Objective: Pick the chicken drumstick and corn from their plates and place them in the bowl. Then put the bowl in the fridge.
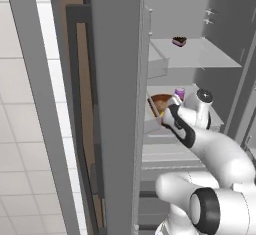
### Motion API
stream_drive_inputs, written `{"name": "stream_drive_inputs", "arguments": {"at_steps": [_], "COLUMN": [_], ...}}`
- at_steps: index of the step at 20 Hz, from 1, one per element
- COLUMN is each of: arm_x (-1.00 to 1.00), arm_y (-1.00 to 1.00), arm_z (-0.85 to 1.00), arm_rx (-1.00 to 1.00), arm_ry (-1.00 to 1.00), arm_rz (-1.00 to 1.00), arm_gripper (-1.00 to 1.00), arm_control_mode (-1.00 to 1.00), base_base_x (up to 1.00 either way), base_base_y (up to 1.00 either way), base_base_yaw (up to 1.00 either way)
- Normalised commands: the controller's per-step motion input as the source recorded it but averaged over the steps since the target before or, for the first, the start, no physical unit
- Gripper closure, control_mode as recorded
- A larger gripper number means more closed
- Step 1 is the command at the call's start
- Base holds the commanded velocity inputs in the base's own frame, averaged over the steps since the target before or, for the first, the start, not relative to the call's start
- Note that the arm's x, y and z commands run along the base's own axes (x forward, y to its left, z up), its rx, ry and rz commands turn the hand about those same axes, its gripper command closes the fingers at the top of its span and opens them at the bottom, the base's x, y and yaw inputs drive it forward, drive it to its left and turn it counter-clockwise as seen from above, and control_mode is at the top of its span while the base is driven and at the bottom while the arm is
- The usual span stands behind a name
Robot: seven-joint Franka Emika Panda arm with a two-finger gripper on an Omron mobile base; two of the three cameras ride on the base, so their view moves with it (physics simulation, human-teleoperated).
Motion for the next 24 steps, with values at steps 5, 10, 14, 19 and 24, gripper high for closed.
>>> {"name": "stream_drive_inputs", "arguments": {"at_steps": [5,10,14,19,24], "arm_x": [0.38,0.37,0.33,0.27,0.18], "arm_y": [-0.01,0.00,-0.01,0.00,0.00], "arm_z": [-0.25,-0.30,-0.09,0.00,0.00], "arm_rx": [0.00,0.00,0.00,0.00,0.00], "arm_ry": [0.00,0.00,0.00,0.00,-0.01], "arm_rz": [0.00,0.00,0.00,0.00,0.00], "arm_gripper": [1.00,1.00,1.00,1.00,-1.00], "arm_control_mode": [-1.00,-1.00,-1.00,-1.00,-1.00], "base_base_x": [0.00,0.00,0.00,0.00,0.00], "base_base_y": [0.00,0.00,0.00,0.00,0.00], "base_base_yaw": [0.00,0.00,0.00,0.00,0.00]}}
